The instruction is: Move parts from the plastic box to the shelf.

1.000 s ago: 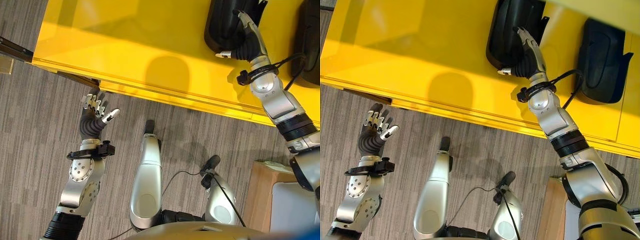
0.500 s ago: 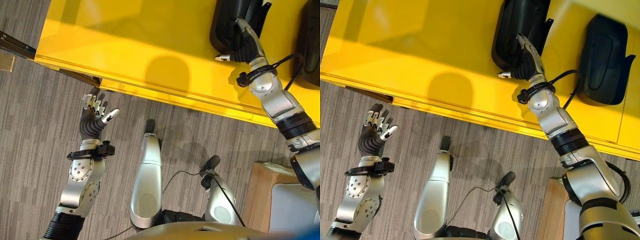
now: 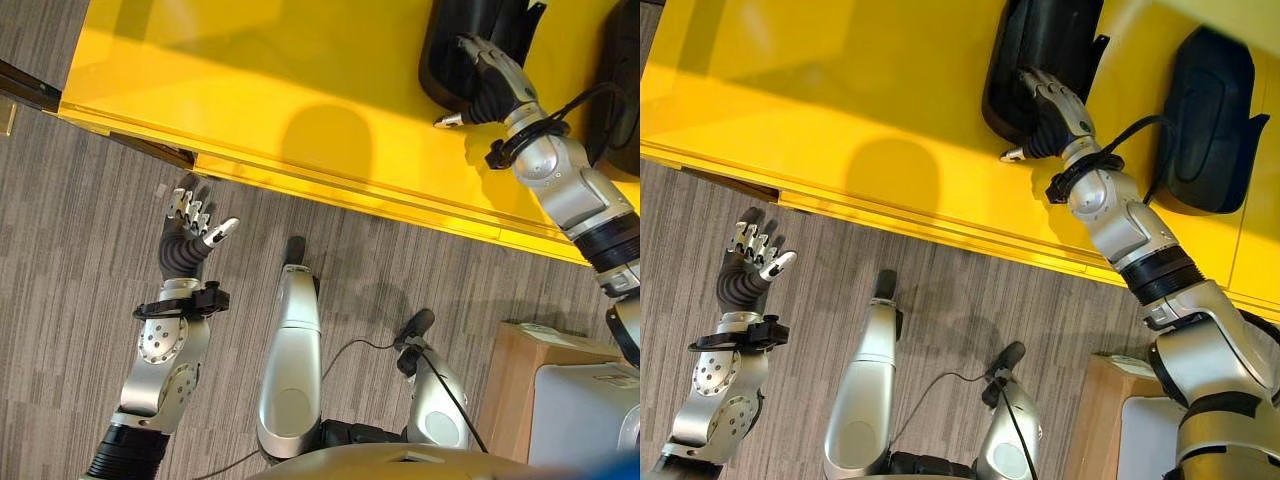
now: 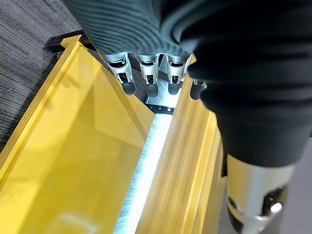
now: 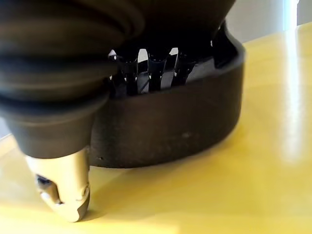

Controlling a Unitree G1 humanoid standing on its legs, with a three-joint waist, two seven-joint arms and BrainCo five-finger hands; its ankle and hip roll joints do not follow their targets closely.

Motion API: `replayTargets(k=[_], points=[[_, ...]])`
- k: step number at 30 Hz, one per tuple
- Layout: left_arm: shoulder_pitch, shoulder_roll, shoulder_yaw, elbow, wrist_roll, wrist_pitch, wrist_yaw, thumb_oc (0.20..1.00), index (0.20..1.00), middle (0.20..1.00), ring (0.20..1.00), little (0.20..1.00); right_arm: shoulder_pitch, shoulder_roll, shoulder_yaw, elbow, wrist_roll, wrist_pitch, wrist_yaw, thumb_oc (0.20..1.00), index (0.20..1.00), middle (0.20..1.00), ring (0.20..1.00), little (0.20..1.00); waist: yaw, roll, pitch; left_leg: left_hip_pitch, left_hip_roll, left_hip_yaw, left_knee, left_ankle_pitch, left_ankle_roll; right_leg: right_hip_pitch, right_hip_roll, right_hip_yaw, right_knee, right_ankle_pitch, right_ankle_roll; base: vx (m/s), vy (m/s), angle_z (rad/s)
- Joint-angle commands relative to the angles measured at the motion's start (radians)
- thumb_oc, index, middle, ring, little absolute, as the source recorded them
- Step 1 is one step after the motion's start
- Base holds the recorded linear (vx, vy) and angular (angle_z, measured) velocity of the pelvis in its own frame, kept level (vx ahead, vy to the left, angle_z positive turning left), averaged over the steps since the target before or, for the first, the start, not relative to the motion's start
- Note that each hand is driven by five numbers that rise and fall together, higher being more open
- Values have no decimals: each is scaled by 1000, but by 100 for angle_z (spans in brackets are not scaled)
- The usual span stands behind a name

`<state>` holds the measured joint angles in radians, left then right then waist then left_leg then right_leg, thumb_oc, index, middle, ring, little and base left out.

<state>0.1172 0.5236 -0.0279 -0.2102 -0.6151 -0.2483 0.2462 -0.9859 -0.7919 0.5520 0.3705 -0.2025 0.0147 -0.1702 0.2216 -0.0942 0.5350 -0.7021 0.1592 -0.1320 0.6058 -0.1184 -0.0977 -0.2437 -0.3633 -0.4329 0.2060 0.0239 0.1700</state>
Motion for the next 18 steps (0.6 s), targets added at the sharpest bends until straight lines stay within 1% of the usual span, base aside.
replayTargets(k=[1, 5, 6, 7, 8, 9, 10, 11, 12, 13, 14, 15, 16, 17, 18], points=[[7, 10, 1, -53, 22, -42, -2, 1000, 1000, 1000, 1000, 1000, -53, -25, 23, 33, -27, -3, -7, 1000, 1000, 1000, 1000, 1000, 12, 15, -15, 102, 66, 33, -124, 16, -21, -32, -56, 74, 133, -39, 34, 0, 0, 0], [3, 6, -1, -53, 23, -42, -1, 1000, 1000, 1000, 1000, 1000, -54, -14, 24, 30, -34, -2, 0, 1000, 1000, 1000, 1000, 1000, 10, 15, -15, 100, 65, 34, -120, 12, -20, -33, -56, 76, 134, -41, 33, -18, 8, 0], [3, 6, -1, -53, 23, -42, -2, 1000, 1000, 1000, 1000, 1000, -54, -14, 24, 30, -34, -2, -1, 1000, 1000, 1000, 1000, 1000, 9, 15, -15, 87, 59, 37, -124, 39, -13, -43, -61, 69, 126, -20, 24, 0, 0, 0], [4, 6, 1, -52, 20, -41, -3, 1000, 1000, 1000, 1000, 1000, -56, -8, 23, 29, -34, -1, 2, 1000, 1000, 1000, 1000, 1000, 8, 15, -16, 99, 64, 35, -121, 15, -19, -33, -57, 77, 131, -38, 33, -70, 29, -1], [5, 6, 0, -52, 20, -41, -4, 1000, 1000, 1000, 1000, 1000, -55, -8, 22, 29, -34, -1, 2, 1000, 1000, 1000, 1000, 1000, 8, 15, -15, 87, 59, 39, -124, 38, -12, -43, -61, 71, 125, -19, 24, 0, 0, 0], [2, 5, 0, -51, 18, -42, -3, 1000, 1000, 1000, 1000, 1000, -57, -1, 25, 30, -33, -1, 3, 1000, 1000, 1000, 1000, 1000, 7, 14, -15, 85, 59, 39, -121, 37, -12, -43, -60, 72, 125, -19, 24, 8, 9, -4], [0, 4, 0, -49, 17, -42, -3, 1000, 1000, 1000, 1000, 1000, -58, 5, 24, 34, -32, 0, 1, 1000, 1000, 1000, 1000, 1000, 7, 14, -16, 96, 63, 35, -118, 12, -18, -34, -56, 78, 131, -39, 33, 82, -16, -2], [1, 3, 0, -49, 15, -42, -2, 1000, 1000, 1000, 1000, 1000, -55, 13, 21, 37, -32, 0, -1, 1000, 1000, 1000, 1000, 1000, 7, 13, -16, 96, 63, 35, -117, 11, -17, -35, -55, 79, 132, -39, 32, 8, 3, -5], [0, 3, 0, -49, 15, -42, -2, 1000, 1000, 1000, 1000, 1000, -52, 17, 17, 36, -32, 1, -2, 1000, 1000, 1000, 1000, 1000, 6, 12, -15, 83, 58, 40, -118, 34, -10, -44, -59, 73, 126, -21, 23, 0, 0, 0], [-1, 1, 1, -48, 15, -42, -1, 1000, 1000, 1000, 1000, 1000, -48, 25, 14, 36, -28, 1, -3, 1000, 1000, 1000, 1000, 1000, 6, 13, -16, 94, 62, 37, -113, 9, -16, -34, -54, 81, 132, -41, 32, -69, 29, -2], [-1, 2, 2, -49, 15, -42, 0, 1000, 1000, 1000, 1000, 1000, -44, 29, 11, 38, -29, 2, -4, 1000, 1000, 1000, 1000, 1000, 5, 12, -15, 82, 57, 40, -115, 32, -9, -44, -58, 74, 125, -21, 23, -1, 9, -4], [-2, 3, 1, -47, 16, -42, -1, 1000, 1000, 1000, 1000, 1000, -41, 36, 11, 42, -30, 2, -4, 1000, 1000, 1000, 1000, 1000, 5, 12, -15, 81, 57, 40, -113, 31, -9, -44, -57, 75, 125, -20, 23, 0, 0, 0], [-3, 3, 2, -45, 16, -41, -1, 1000, 1000, 1000, 1000, 1000, -37, 44, 10, 43, -30, 2, -3, 1000, 1000, 1000, 1000, 1000, 5, 12, -16, 92, 61, 36, -109, 6, -15, -34, -54, 82, 131, -38, 32, -1, 6, -6], [-2, 4, 1, -45, 16, -41, -1, 1000, 1000, 1000, 1000, 1000, -36, 44, 9, 43, -30, 3, -4, 1000, 1000, 1000, 1000, 1000, 5, 12, -15, 80, 57, 40, -111, 29, -8, -43, -58, 75, 125, -20, 24, 68, -19, -5], [-3, 2, 3, -49, 16, -40, -1, 1000, 1000, 1000, 1000, 1000, -28, 54, 2, 33, -28, 3, -1, 1000, 1000, 1000, 1000, 1000, 4, 12, -16, 92, 60, 36, -107, 3, -14, -34, -53, 81, 128, -36, 33, -75, 32, -5]])
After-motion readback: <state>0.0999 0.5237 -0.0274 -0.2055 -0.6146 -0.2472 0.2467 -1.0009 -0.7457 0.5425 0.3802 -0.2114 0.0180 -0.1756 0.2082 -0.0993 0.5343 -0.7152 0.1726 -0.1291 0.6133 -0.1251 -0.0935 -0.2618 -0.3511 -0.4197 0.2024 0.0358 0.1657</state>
